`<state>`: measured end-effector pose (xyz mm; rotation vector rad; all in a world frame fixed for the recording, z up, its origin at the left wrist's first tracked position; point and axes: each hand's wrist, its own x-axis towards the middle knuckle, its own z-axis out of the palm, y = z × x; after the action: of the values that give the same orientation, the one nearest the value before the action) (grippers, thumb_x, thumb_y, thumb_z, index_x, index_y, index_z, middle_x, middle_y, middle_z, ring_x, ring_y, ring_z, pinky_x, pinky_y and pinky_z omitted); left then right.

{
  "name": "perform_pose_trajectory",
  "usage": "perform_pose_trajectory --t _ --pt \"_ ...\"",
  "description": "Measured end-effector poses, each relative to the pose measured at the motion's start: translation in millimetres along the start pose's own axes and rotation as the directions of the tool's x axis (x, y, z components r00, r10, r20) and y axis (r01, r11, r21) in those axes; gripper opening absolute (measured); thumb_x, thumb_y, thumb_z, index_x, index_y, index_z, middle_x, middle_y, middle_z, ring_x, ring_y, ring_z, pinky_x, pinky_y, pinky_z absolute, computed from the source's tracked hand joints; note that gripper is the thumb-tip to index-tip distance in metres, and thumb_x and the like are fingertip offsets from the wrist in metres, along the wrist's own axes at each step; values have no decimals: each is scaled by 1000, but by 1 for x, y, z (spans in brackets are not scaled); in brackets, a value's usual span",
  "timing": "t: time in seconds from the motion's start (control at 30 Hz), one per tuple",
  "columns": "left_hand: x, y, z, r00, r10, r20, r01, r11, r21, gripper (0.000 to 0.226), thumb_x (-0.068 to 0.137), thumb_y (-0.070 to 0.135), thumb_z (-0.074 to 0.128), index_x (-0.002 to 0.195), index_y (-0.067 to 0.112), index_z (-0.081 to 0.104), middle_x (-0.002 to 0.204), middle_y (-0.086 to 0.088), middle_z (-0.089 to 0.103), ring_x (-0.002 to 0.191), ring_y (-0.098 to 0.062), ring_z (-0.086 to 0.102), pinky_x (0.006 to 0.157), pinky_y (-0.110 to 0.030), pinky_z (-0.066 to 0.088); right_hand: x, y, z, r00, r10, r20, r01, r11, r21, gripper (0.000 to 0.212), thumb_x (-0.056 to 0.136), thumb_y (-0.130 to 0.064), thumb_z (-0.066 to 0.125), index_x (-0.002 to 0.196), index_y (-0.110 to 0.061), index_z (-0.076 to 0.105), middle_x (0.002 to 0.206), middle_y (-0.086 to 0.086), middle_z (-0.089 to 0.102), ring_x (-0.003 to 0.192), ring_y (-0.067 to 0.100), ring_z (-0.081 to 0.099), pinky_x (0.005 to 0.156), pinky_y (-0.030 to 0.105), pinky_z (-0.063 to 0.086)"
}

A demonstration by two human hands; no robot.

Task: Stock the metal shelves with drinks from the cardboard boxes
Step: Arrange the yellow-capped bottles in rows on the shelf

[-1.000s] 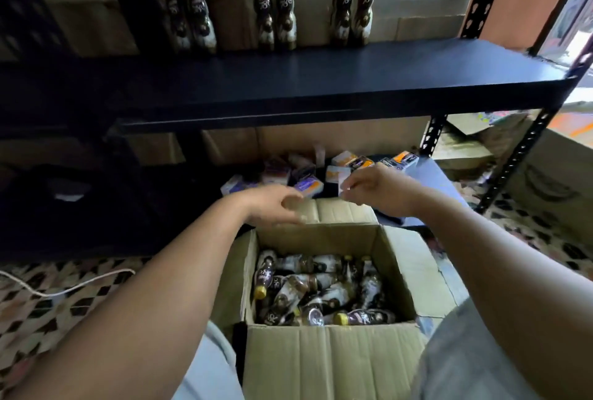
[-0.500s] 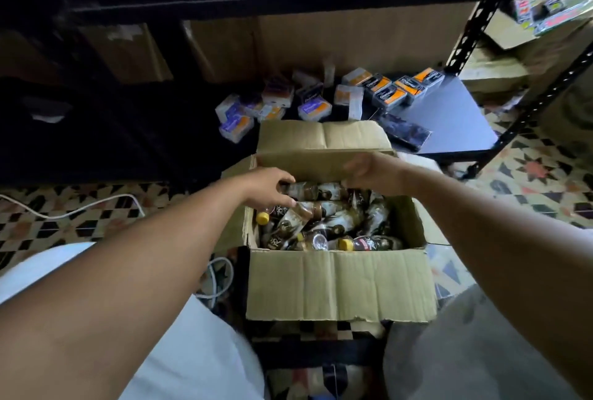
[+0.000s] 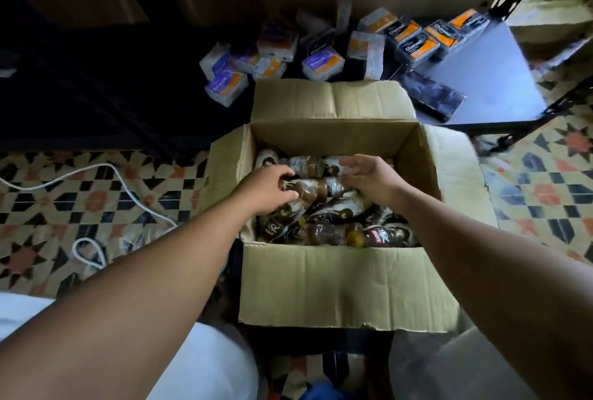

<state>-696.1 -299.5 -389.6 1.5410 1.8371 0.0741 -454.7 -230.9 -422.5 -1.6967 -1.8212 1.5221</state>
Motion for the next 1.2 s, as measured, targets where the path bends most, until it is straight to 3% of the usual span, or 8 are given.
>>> perform_pose_trajectory --t 0.17,0.3,0.47,0.77,0.97,1.03,1.1,1.2 --pt "13 3 18 1000 -22 21 18 981 192 73 74 59 78 140 42 50 137 -2 60 121 -27 57 100 -39 46 0 29 3 995 58 83 -55 998 -41 54 83 -15 85 132 -21 65 106 -6 72 108 19 70 103 41 53" --pt "14 6 24 999 19 33 -30 931 363 79 75 60 78 142 33 46 128 1 67 121 -26 58 109 -45 31 4 31 8 983 41 179 -4 979 -203 65 79 -17 88 137 -28 61 128 -4 66 121 16 62 104 34 50" --pt "12 -3 22 999 4 -41 4 980 197 70 78 61 75 137 35 48 134 5 64 121 -26 55 101 -38 33 12 32 12 974 5 226 77 932 -354 68 77 -21 89 138 -31 61 140 -5 63 125 17 60 103 30 48" --pt "27 -5 14 989 -17 -147 2 995 -97 81 76 72 65 146 38 44 139 3 60 127 -25 56 109 -44 42 14 40 -4 984 -51 168 101 948 -303 68 73 -31 93 133 -31 61 127 -8 68 113 13 65 85 28 51" --pt "38 -3 11 991 -34 -128 13 987 -161 75 92 62 60 155 38 29 153 1 47 135 -24 49 106 -37 42 17 37 1 983 -125 138 169 908 -384 74 81 -32 86 146 -28 51 140 -4 63 119 16 63 92 26 48" --pt "39 -3 14 992 -41 -119 27 993 -114 72 94 66 51 156 42 23 151 2 50 132 -27 51 96 -34 41 19 32 7 973 -115 200 205 827 -523 85 80 -43 85 153 -32 42 148 -1 57 123 21 60 102 34 45" --pt "40 -3 15 991 -60 -118 49 994 -93 69 96 68 44 157 45 18 148 2 53 128 -28 54 89 -31 37 22 29 16 967 -95 237 233 707 -668 89 82 -55 78 157 -38 33 155 -1 48 141 27 45 120 49 27" --pt "41 -1 13 993 -41 -112 25 990 -136 67 99 64 40 158 45 14 151 2 50 121 -23 56 89 -26 33 26 32 21 963 -88 256 249 659 -710 77 88 -57 71 155 -44 35 155 0 45 147 28 36 123 56 16"
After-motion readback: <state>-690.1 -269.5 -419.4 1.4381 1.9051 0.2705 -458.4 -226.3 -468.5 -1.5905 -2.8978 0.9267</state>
